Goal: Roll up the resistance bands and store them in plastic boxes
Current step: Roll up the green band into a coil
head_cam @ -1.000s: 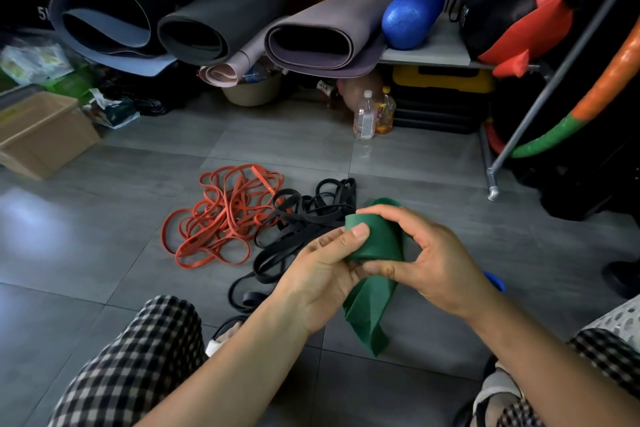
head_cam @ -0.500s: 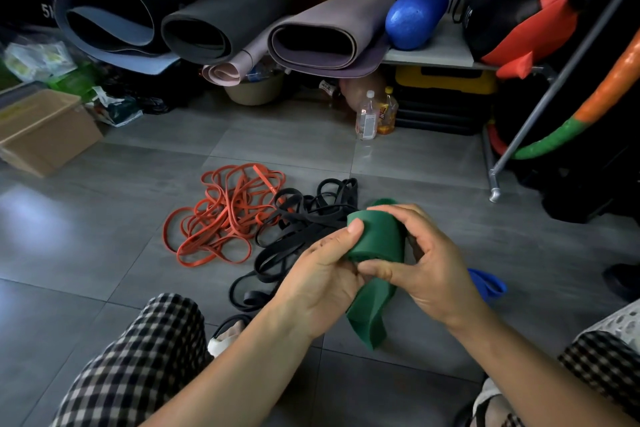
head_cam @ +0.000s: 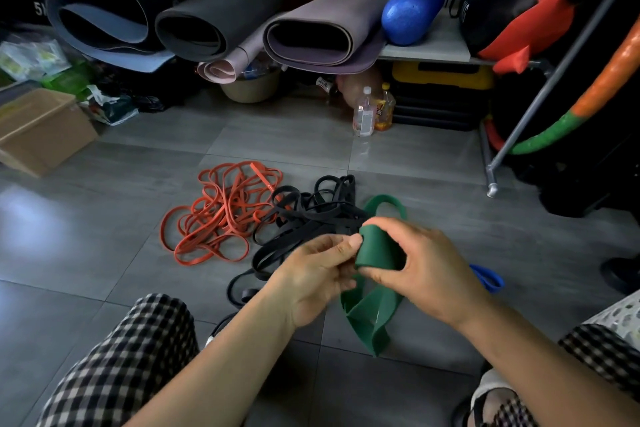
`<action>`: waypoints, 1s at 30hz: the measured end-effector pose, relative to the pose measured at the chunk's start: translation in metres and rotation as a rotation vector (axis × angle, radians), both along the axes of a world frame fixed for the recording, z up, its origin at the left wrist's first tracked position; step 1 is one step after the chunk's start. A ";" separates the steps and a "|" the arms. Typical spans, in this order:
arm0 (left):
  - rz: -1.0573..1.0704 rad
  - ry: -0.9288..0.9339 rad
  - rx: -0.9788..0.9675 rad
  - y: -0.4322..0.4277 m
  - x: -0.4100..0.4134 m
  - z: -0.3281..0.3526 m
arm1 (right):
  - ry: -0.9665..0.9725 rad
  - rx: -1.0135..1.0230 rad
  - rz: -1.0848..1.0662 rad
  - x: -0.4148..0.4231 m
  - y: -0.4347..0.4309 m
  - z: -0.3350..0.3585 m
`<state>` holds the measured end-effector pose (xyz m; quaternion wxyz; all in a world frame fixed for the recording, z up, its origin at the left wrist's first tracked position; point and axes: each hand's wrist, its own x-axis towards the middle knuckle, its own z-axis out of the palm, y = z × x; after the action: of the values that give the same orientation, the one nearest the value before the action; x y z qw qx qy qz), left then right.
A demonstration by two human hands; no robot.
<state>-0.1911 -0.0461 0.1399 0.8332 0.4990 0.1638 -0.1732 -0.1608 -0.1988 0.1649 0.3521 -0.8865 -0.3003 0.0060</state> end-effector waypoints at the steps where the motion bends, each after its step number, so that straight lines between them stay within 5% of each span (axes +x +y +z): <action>1: 0.018 -0.046 0.108 0.000 0.000 0.002 | -0.035 -0.071 -0.009 0.000 0.001 0.000; 8: 0.042 -0.123 0.385 -0.016 -0.004 0.006 | -0.179 -0.287 0.011 -0.005 0.010 -0.003; 15: 0.205 -0.033 0.004 -0.012 0.002 0.014 | 0.276 0.176 0.056 0.009 -0.003 -0.001; 25: 0.095 0.016 -0.343 -0.008 -0.002 0.016 | 0.340 0.508 -0.023 0.002 0.002 -0.006; 28: 0.092 -0.056 -0.274 -0.001 0.000 0.015 | 0.358 0.442 -0.001 0.007 -0.006 0.001; 30: 0.007 -0.145 -0.013 0.001 0.002 0.017 | 0.368 0.350 -0.005 0.010 -0.010 0.003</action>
<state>-0.1893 -0.0450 0.1568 0.8466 0.5044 0.1034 -0.1348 -0.1503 -0.2092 0.1676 0.5489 -0.7968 -0.2252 0.1143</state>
